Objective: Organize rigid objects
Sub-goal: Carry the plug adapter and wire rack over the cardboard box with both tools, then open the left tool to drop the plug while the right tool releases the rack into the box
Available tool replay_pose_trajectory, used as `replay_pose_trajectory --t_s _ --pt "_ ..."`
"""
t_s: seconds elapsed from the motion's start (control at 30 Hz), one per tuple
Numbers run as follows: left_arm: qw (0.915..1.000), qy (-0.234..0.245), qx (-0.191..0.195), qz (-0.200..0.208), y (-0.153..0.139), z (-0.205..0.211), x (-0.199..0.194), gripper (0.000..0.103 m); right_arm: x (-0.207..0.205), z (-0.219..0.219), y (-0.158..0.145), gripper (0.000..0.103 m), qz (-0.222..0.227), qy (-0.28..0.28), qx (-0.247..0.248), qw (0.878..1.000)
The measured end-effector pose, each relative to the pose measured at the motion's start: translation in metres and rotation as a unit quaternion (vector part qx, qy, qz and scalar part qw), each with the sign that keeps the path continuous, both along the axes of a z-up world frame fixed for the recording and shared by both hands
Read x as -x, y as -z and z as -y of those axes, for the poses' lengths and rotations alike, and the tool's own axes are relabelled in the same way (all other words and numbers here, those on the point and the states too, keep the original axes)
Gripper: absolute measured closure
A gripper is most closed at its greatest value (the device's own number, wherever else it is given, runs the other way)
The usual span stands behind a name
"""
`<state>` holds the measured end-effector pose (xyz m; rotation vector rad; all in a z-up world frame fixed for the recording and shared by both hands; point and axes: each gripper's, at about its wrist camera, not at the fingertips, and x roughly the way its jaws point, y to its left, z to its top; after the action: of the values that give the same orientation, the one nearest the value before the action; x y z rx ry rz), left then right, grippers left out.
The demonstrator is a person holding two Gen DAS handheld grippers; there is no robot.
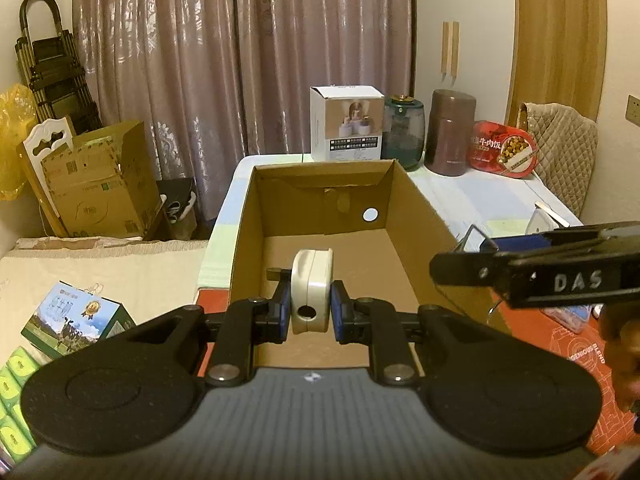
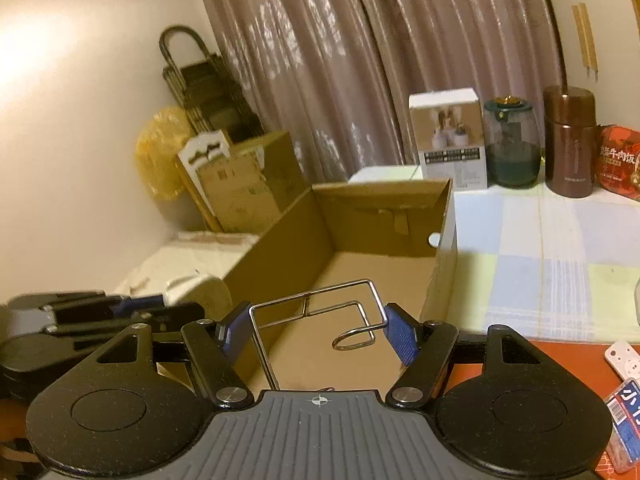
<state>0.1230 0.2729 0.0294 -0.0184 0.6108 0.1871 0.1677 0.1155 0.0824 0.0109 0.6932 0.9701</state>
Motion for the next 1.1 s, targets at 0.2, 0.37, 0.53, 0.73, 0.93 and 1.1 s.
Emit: replay_pose_trajectory --t_s 0.2,0.37,0.53,0.73,0.93,1.1 --pt "0.9999 -0.002 0.011 -0.008 0.010 -0.006 -0.003 0.086 0.002 -0.004 0.011 0.036 -0.003 0.004 0.019 1.000" --pt "0.9998 -0.006 0.014 -0.012 0.014 -0.007 -0.002 0.086 0.003 -0.005 0.013 0.036 0.001 0.005 0.019 1.000" --pt "0.9998 -0.014 0.011 -0.001 0.011 -0.009 0.000 0.085 0.003 -0.005 0.012 0.035 0.003 0.009 0.020 1.000" --pt "0.9996 -0.022 0.015 0.005 0.007 -0.010 0.008 0.085 0.003 0.008 0.003 0.034 0.019 0.027 -0.010 0.999" --pt "0.9993 -0.024 0.027 0.013 0.001 -0.003 0.017 0.085 0.001 0.023 -0.004 0.033 0.017 0.045 -0.032 0.998" --pt "0.9989 -0.019 0.038 0.017 -0.005 0.009 0.022 0.085 0.005 0.041 -0.013 0.033 0.024 0.062 -0.057 0.996"
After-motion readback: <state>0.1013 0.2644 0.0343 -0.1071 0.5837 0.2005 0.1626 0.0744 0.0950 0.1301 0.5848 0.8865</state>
